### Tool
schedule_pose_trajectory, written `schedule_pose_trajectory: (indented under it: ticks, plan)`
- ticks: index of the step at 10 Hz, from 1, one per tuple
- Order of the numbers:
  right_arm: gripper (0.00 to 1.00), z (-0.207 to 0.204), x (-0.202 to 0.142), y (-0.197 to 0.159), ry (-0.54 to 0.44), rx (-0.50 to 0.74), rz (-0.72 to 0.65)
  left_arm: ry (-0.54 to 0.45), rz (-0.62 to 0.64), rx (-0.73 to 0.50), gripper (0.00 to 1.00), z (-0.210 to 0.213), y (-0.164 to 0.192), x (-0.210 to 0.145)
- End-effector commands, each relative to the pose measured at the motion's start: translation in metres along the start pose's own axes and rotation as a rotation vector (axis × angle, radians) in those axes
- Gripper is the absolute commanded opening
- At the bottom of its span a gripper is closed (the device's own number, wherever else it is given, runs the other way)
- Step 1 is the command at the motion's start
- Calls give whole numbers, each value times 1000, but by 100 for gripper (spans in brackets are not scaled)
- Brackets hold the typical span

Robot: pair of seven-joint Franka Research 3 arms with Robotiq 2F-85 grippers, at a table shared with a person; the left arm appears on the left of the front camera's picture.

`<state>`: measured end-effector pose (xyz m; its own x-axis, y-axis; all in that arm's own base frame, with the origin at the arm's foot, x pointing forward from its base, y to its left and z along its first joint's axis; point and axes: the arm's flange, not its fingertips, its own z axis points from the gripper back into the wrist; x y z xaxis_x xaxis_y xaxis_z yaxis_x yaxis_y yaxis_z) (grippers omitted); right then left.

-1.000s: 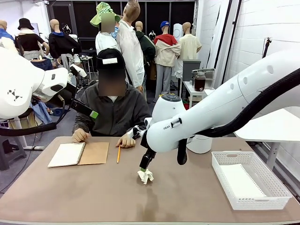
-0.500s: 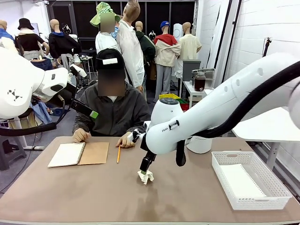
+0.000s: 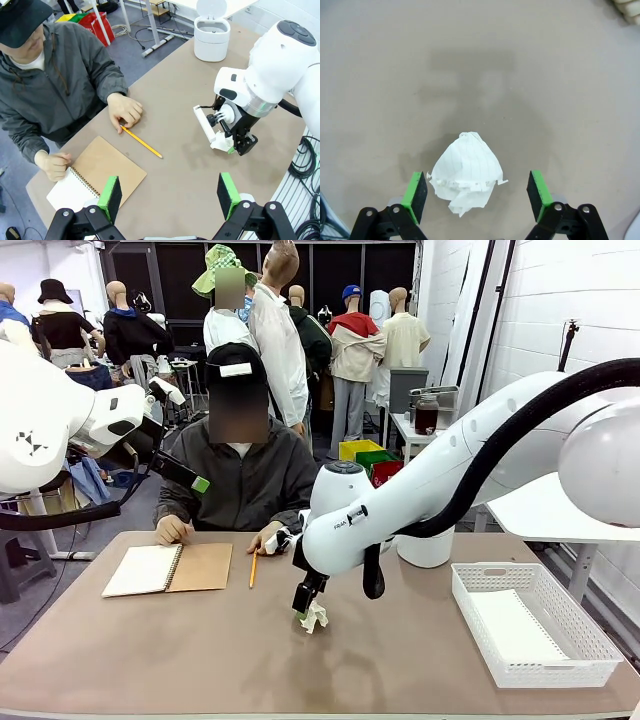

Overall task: Sort the paper based on its condition.
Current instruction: If a person hands you a paper, place it in the Organizing basket , and if it's crumpled, put it in the Trash can.

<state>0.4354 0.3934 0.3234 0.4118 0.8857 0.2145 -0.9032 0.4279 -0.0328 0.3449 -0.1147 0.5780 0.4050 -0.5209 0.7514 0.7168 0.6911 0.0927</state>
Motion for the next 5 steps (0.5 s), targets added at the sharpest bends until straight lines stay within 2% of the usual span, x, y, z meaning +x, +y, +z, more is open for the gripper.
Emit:
schedule_pose_trajectory:
  ticks: [1,5]
  plan:
    - [100,-7,11,0,50,-3,-22,4,5,-7,100,1,1,0]
    - [100,-22,18,-4,81,-4,-22,4,5,-7,100,1,1,0]
